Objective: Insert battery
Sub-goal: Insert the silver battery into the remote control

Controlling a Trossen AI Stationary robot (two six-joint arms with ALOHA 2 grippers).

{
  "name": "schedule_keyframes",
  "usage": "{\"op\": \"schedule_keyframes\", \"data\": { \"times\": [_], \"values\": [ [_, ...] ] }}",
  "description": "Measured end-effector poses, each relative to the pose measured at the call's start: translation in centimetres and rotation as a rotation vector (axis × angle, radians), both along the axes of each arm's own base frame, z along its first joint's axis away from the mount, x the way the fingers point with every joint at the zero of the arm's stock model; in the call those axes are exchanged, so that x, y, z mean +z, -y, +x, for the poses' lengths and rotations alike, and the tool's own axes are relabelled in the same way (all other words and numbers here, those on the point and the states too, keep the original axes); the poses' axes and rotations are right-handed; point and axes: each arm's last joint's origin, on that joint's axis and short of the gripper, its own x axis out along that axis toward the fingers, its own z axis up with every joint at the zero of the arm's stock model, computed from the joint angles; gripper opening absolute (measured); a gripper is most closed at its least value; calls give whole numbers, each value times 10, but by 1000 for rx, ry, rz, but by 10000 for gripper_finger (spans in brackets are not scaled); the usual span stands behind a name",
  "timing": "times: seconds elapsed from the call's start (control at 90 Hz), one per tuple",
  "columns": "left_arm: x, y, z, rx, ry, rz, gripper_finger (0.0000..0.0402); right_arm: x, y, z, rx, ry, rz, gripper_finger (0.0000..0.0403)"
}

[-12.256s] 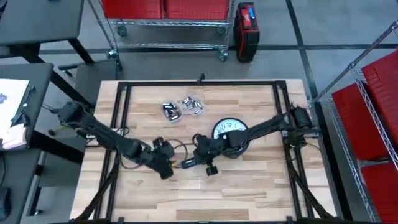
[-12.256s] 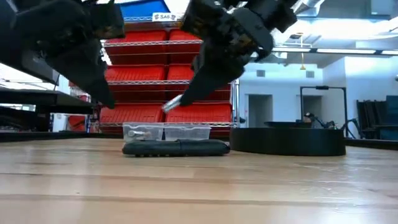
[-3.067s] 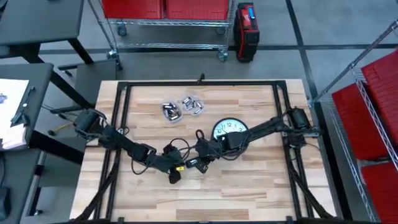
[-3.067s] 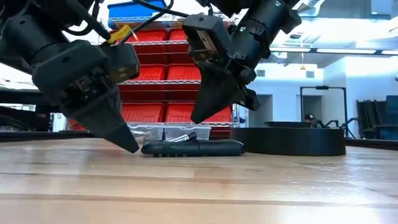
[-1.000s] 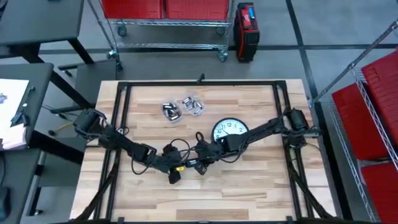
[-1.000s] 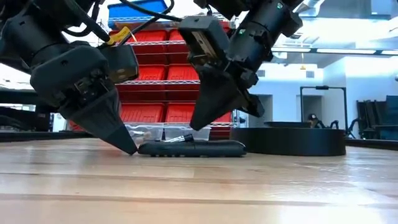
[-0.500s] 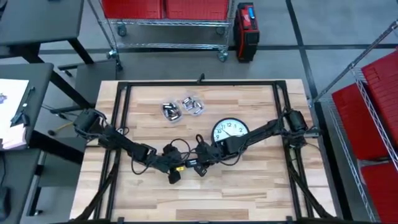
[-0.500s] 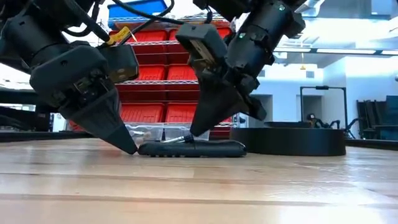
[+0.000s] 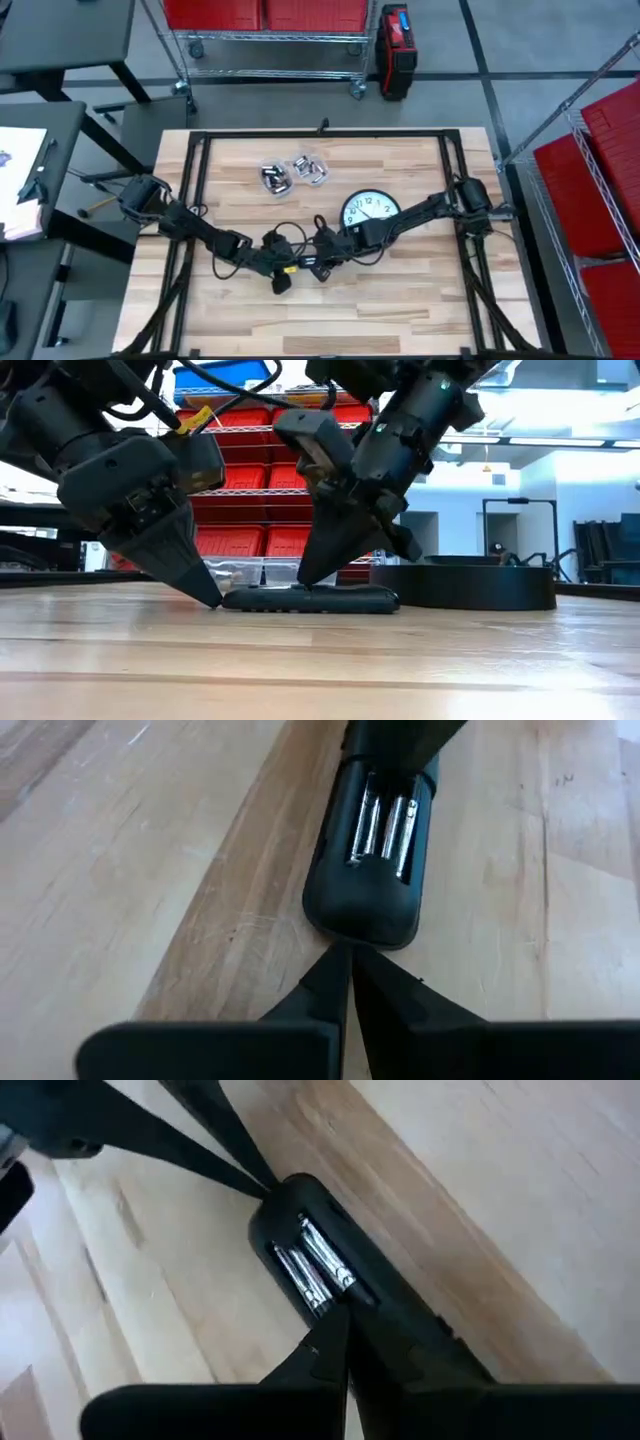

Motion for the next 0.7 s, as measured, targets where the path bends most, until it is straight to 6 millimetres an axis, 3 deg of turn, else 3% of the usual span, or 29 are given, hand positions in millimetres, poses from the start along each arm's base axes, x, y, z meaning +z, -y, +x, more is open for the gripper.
{"op": "schedule_keyframes", "data": {
  "times": [0.478,0.578,0.7],
  "values": [
    [2,0,1,-11,21,7,0,-1,0,0,73,-5,-50,0],
    [3,0,2,-20,24,21,0,15,7,-1,119,4,-72,0],
    [7,0,1,-41,29,39,0,61,17,3,174,123,-127,0]
  ]
}}
